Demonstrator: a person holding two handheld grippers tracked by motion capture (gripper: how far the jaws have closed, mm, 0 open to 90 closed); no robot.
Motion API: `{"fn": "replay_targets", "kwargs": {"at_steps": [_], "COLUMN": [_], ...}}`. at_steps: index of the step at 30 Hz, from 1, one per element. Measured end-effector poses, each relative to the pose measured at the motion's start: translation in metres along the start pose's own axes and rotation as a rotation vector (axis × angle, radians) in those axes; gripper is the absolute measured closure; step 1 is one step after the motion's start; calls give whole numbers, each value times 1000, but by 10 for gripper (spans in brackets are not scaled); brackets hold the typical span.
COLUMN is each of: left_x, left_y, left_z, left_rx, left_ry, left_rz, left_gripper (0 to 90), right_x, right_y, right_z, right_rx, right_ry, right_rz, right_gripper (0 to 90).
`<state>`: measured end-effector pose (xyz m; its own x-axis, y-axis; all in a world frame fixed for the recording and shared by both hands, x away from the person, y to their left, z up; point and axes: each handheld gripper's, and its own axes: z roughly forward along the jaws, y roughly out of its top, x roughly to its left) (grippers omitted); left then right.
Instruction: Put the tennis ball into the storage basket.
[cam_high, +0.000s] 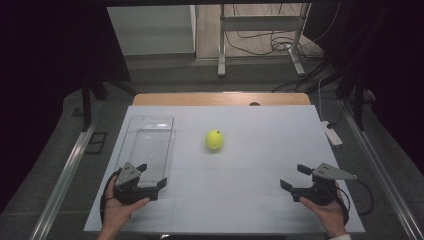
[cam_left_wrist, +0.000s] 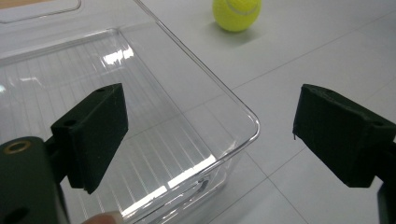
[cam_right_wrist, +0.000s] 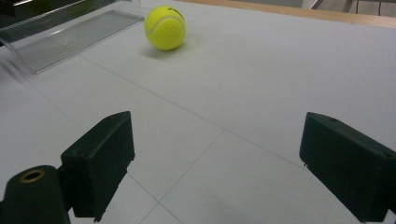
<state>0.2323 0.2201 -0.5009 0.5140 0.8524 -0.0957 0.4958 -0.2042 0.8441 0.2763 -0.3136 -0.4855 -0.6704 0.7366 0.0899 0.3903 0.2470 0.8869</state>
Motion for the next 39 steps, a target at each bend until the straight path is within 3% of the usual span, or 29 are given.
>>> {"fn": "replay_targets", "kwargs": {"at_steps": [15,27,39], "left_x": [1,1,-5], "left_y": [-7,-9,-2], "left_z": [-8,-9,-10], "left_rx": [-9,-2,-2], "left_ry": [6,30,23], "left_rz": [-13,2,21], "left_gripper": [113,112,107], "right_x": [1,-3,-3], "right_y": [-1,-5,-6], "right_z": [8,11,11], "right_rx": [8,26,28], "right_ry": [10,11,14], "right_rz": [6,15,26], "right_gripper": [115,117,115]}}
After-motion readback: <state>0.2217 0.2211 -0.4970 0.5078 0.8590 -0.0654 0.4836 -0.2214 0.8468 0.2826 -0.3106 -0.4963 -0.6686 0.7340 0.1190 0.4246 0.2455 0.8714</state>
